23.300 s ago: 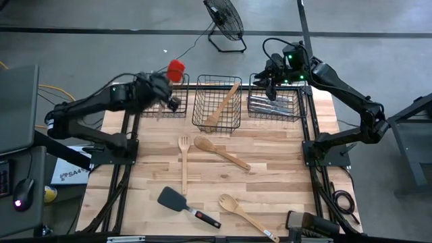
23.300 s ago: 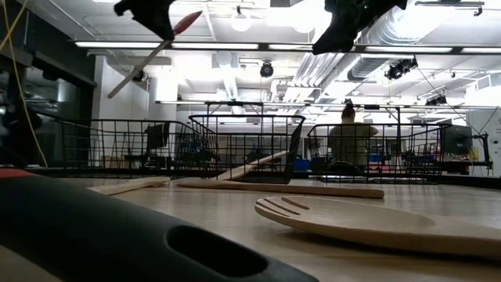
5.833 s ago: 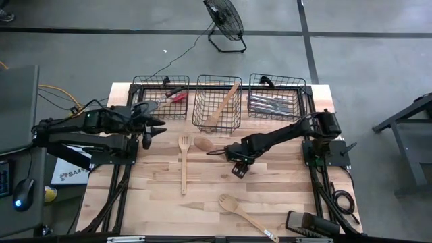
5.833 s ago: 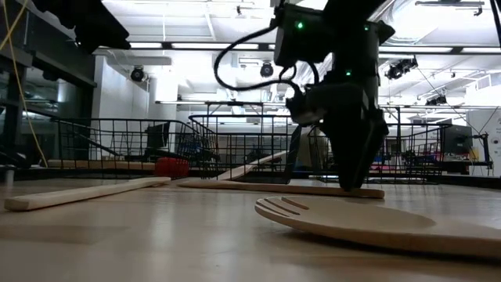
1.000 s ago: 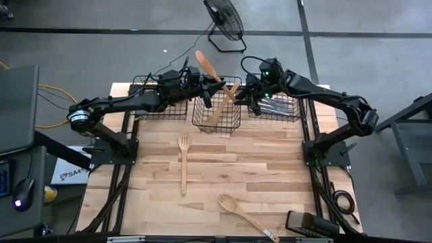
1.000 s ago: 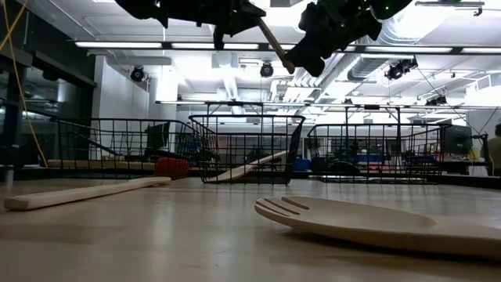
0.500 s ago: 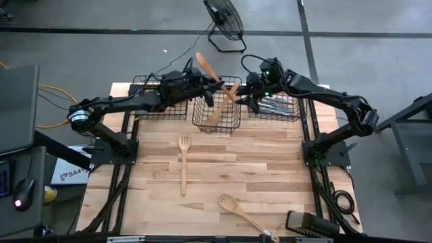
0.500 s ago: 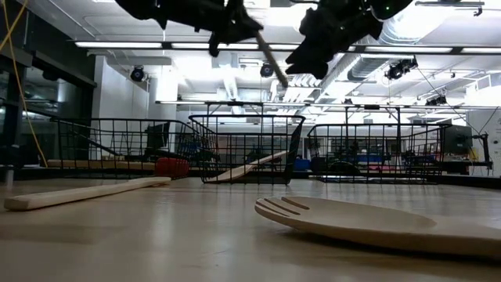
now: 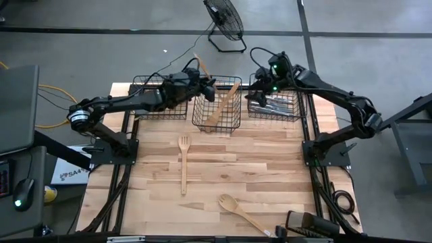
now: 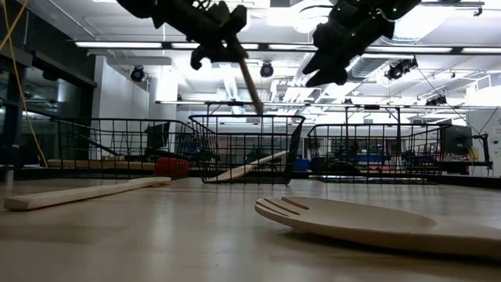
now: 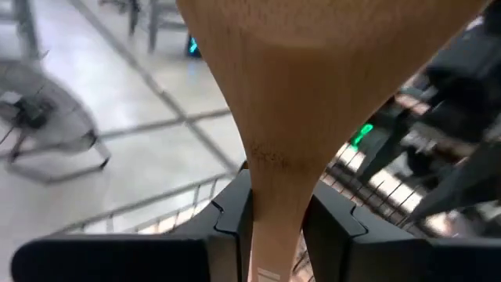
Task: Pick & Place Kitchen Items
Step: Put the brown serving spoon into the middle wire basket
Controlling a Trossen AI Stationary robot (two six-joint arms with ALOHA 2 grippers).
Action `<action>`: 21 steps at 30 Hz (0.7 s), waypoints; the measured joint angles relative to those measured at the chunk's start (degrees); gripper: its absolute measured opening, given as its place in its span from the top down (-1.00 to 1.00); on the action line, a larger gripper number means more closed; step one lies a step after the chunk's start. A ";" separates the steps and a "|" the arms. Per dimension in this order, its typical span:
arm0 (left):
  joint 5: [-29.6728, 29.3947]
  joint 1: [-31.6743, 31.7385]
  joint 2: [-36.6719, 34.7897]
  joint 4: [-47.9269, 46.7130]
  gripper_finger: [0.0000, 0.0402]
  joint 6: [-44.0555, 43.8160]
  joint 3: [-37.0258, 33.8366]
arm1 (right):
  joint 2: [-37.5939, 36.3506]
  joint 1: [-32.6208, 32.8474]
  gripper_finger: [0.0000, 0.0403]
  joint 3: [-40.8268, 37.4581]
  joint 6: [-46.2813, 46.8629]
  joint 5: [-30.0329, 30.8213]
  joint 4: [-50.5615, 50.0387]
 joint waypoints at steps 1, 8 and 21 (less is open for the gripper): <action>-0.73 0.00 0.00 -2.48 0.61 -0.85 0.67 | -0.34 -0.43 -0.25 0.00 -0.02 0.56 -0.60; -3.00 1.01 3.05 -19.76 0.61 -3.36 10.21 | -2.21 -3.12 -0.25 0.00 0.74 2.13 -1.96; 0.86 3.04 21.54 -53.09 0.61 -8.89 38.59 | -2.44 -7.82 -0.25 0.00 1.78 6.78 -11.25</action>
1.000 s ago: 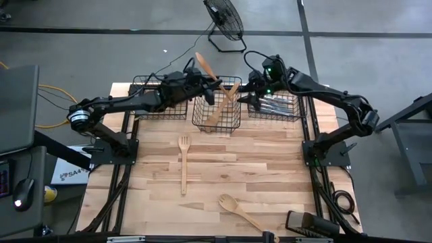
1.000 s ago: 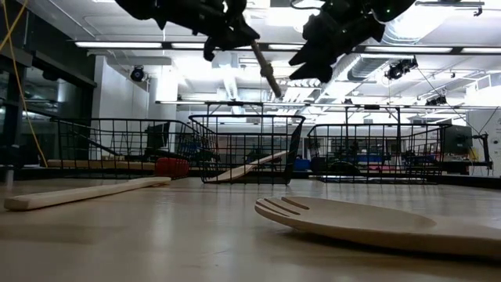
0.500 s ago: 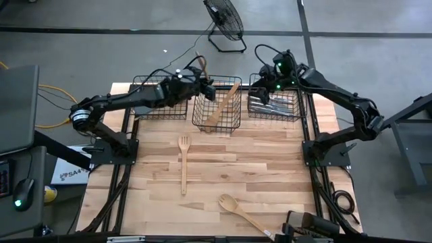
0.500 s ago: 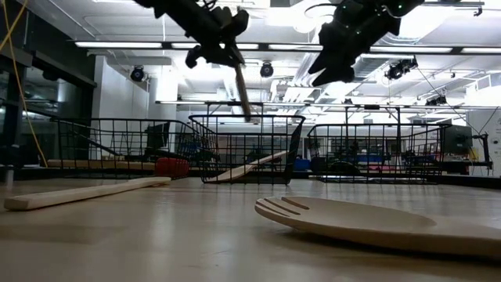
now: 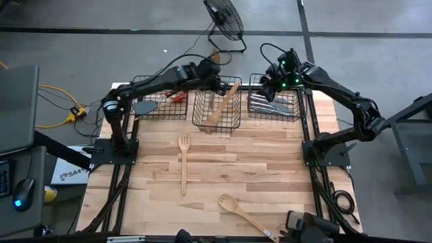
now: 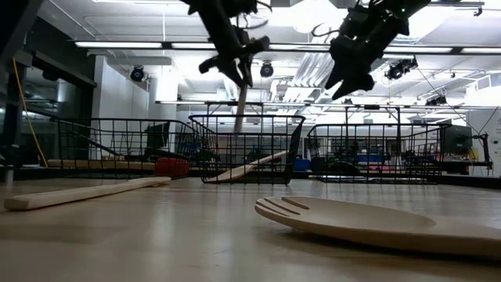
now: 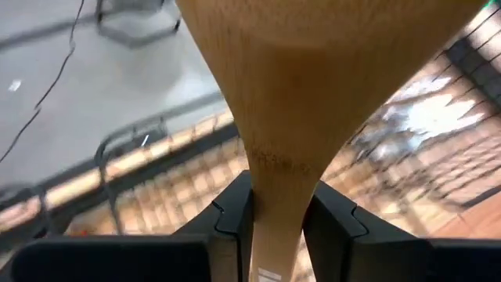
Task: Pick & Place Kitchen Items
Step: Put the brown serving spoon into the middle wire basket
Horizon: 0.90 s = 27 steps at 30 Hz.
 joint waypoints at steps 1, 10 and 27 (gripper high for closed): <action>0.04 -0.02 1.06 -2.87 0.61 -0.45 1.59 | -0.03 -0.41 -0.25 0.00 0.75 0.20 -0.13; 0.84 -0.17 7.98 -11.58 0.61 -5.74 6.10 | -2.73 -5.08 -0.25 0.00 4.12 2.44 0.05; 11.15 -0.08 14.44 -15.07 0.61 -2.71 6.05 | -3.87 -6.91 -0.25 0.00 0.50 5.11 -0.38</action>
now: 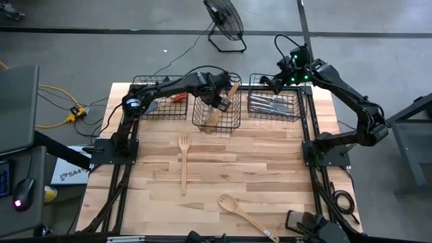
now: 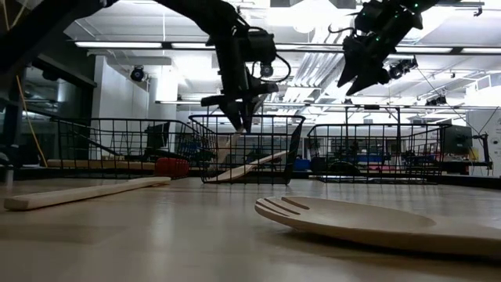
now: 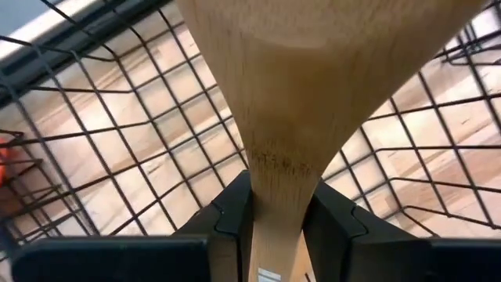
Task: Pick & Place Kitchen Items
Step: Put the brown serving spoon into the middle wire basket
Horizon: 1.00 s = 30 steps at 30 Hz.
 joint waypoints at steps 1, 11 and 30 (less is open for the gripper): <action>0.19 0.01 0.29 -0.01 0.61 -0.01 0.00 | 0.00 0.00 -0.25 0.00 -0.12 0.31 -0.06; 1.42 0.05 0.98 2.35 0.61 4.80 -0.09 | 0.02 0.00 -0.25 0.00 -1.37 1.77 0.48; 4.32 0.43 3.40 0.86 0.39 5.76 -0.11 | 0.02 0.00 -0.25 0.00 -1.41 1.89 0.46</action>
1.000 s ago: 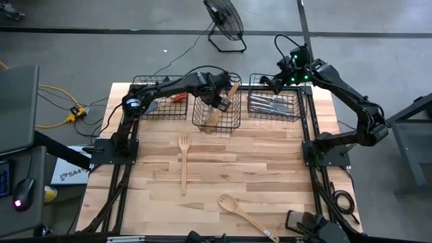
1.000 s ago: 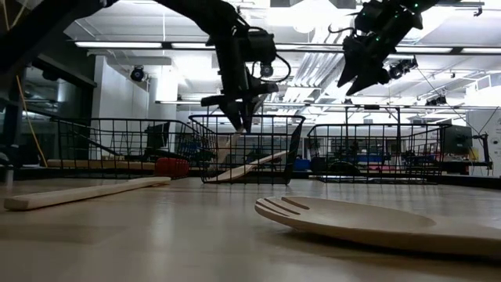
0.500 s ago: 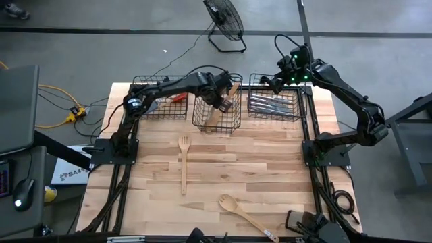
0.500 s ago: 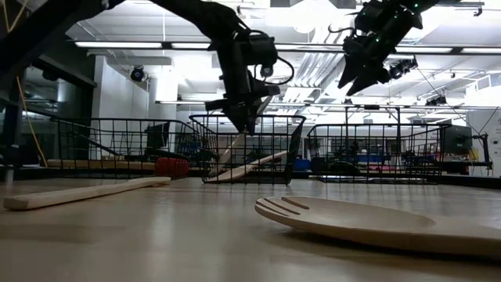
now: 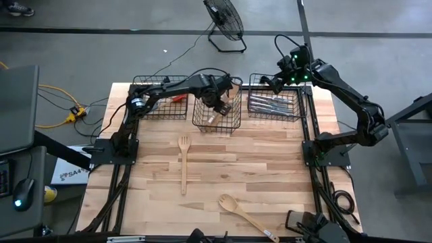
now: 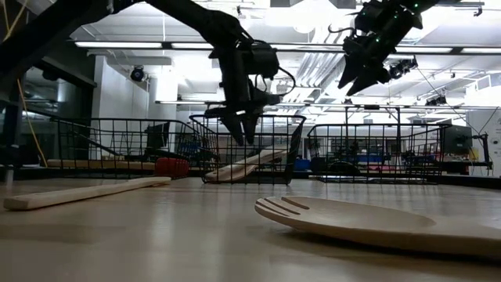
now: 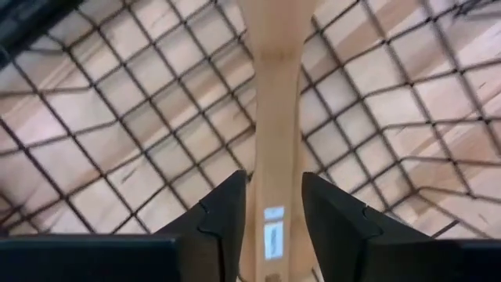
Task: Pick & Place Kitchen Items
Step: Put the brown serving spoon into the middle wire basket
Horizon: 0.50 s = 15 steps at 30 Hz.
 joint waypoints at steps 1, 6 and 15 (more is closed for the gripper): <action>-0.02 0.00 -0.02 0.50 0.40 0.00 0.01 | 0.00 0.00 -0.25 0.00 -0.16 -0.02 0.02; 0.18 0.33 -1.31 -5.76 0.50 0.03 3.27 | 0.00 0.00 -0.25 0.00 -1.07 -0.02 -0.93; -1.38 -1.34 -6.08 -25.34 0.71 -9.22 10.04 | 0.00 0.00 -0.25 0.00 0.45 -0.02 -2.54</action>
